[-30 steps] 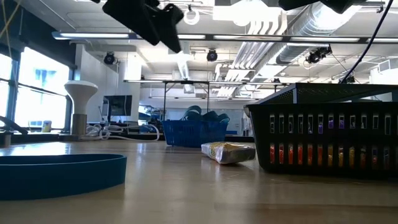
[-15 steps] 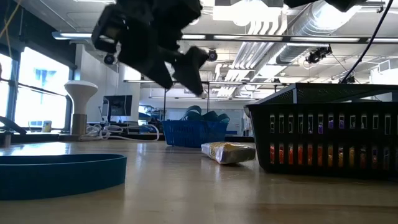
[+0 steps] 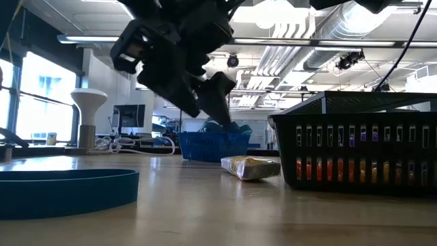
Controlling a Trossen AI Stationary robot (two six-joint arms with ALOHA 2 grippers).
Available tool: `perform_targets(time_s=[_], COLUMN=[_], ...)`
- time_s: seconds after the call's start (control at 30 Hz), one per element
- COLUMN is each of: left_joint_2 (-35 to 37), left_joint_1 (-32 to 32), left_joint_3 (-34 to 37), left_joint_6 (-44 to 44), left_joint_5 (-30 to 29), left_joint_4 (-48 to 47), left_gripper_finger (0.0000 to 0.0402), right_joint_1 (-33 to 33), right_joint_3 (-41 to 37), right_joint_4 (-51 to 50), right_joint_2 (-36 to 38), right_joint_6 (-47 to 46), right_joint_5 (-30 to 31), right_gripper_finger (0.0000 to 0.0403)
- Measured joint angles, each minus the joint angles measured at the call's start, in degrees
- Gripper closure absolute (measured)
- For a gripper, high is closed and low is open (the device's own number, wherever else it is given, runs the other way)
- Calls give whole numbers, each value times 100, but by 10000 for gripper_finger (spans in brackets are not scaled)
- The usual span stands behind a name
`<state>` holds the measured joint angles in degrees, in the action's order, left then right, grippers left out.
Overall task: Pick & Place Office Desk Supplies
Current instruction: Put the crayon box into the red bin
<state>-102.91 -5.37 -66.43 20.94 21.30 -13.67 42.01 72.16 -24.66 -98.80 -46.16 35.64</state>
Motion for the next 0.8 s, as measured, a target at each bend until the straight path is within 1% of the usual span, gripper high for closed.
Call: perform_targets(time_s=[0.1, 0.23, 0.3, 0.37, 0.4, 0.53, 0.6, 0.8], left_joint_2=[0, -57, -114, -153, -193, -307, -390, -743], left_joint_1=[0, 0, 0, 13, 36, 48, 51, 126], left_joint_3=[-2, 0, -2, 2, -2, -8, -3, -16], left_joint_6=[-128, 151, 172, 175, 198, 462, 572, 755], left_joint_5=[-69, -434, -548, -502, -465, -306, -215, -191], left_joint_4=[103, 82, 294, 441, 674, 1026, 1017, 1456], left_gripper_finger=[125, 125, 125, 125, 125, 125, 125, 125], right_joint_1=[1, 1, 1, 1, 1, 1, 1, 1], right_joint_3=[0, 0, 0, 0, 0, 0, -2, 0], right_joint_4=[-22, -38, -35, -35, -33, -14, -20, -33], right_joint_2=[0, 0, 0, 0, 0, 0, 0, 0], right_joint_6=[8, 2, -1, -3, -3, -3, 2, -3], right_joint_5=[0, -2, 0, 0, 0, 2, 2, 15], right_gripper_finger=[259, 259, 259, 259, 259, 259, 259, 259])
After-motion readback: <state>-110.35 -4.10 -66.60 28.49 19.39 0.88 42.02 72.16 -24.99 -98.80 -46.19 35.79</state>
